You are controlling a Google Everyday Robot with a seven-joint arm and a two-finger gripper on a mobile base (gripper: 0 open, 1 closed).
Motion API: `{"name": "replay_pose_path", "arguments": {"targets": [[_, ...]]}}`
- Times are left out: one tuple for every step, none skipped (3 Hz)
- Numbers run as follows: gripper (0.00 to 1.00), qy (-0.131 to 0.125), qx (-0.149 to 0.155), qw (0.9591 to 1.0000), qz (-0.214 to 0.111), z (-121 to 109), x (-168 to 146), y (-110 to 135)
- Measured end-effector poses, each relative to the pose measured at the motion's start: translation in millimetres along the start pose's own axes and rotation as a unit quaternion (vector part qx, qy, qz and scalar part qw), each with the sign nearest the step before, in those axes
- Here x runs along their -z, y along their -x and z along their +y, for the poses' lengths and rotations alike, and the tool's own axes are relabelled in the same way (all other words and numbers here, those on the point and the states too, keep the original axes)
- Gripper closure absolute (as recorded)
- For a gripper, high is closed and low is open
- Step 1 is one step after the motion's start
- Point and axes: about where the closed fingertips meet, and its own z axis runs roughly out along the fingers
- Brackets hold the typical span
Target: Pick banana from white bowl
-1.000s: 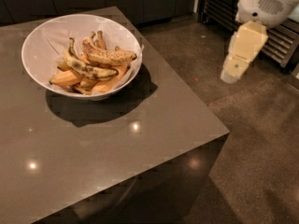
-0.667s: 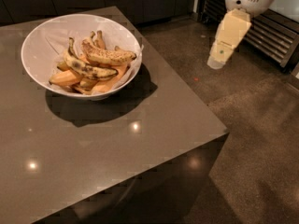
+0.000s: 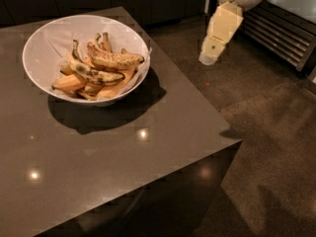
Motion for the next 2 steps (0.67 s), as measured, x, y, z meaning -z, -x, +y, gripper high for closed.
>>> {"name": "replay_pose_path", "arguments": {"targets": [[0.0,0.005,0.028,0.9995,-0.011,2,-3,33],[0.0,0.006,0.087,0.9962,0.0,10,-10,71]]}}
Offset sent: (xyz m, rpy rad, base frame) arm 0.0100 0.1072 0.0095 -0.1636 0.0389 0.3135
